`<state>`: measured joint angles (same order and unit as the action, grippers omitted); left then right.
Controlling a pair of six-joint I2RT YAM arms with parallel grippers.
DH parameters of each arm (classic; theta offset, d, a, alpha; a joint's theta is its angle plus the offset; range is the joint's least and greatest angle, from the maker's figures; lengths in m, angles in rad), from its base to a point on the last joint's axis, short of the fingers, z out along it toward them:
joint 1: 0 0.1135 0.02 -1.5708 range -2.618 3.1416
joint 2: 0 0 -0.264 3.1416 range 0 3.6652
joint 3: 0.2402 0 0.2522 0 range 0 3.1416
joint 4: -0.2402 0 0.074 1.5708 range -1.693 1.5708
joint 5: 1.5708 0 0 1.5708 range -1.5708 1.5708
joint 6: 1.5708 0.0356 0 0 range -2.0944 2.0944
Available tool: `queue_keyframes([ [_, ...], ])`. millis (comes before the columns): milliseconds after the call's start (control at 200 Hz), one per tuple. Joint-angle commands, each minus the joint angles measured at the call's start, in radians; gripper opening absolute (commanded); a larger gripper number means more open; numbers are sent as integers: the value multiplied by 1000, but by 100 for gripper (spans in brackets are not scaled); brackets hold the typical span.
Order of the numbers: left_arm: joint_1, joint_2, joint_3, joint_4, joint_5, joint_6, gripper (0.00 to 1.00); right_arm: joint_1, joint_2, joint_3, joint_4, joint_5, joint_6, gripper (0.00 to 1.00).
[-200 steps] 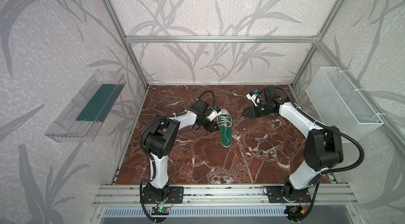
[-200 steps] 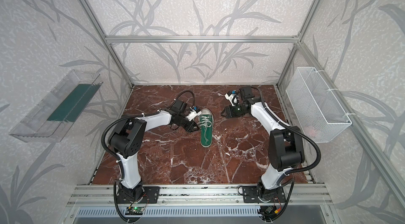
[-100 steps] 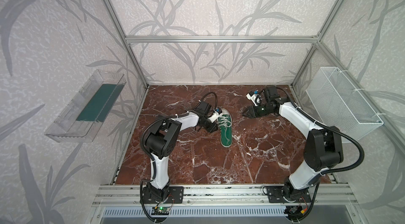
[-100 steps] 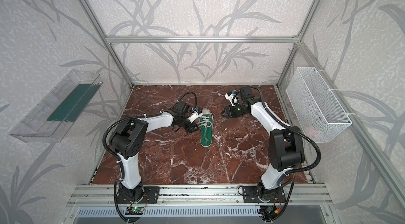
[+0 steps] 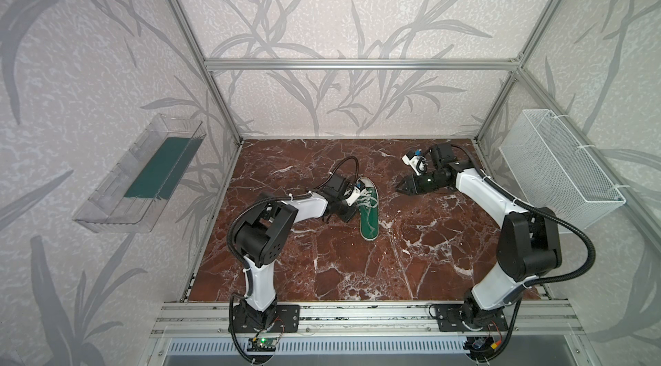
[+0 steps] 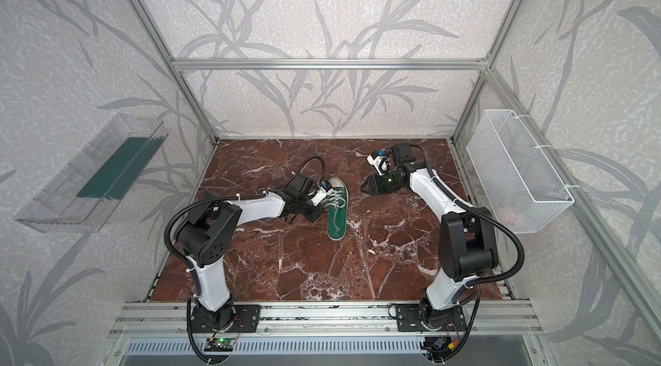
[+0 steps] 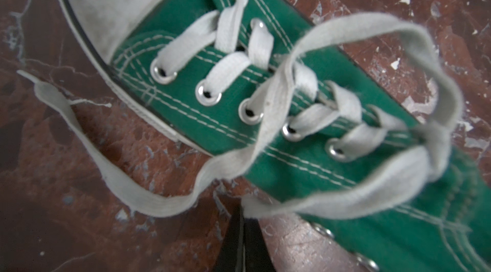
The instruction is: Tie the shoes
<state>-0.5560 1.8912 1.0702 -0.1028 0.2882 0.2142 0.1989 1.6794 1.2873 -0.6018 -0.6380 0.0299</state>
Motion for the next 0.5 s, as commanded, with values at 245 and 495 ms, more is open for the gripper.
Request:
queue_keyframes([
  [245,-16,-108,40,-184,72,-97,0,-4,-40,-25,19,-31,7,42],
  [495,-19,-135,149,-295,131,-162,0,-4,-33,-26,25,-35,5,42],
])
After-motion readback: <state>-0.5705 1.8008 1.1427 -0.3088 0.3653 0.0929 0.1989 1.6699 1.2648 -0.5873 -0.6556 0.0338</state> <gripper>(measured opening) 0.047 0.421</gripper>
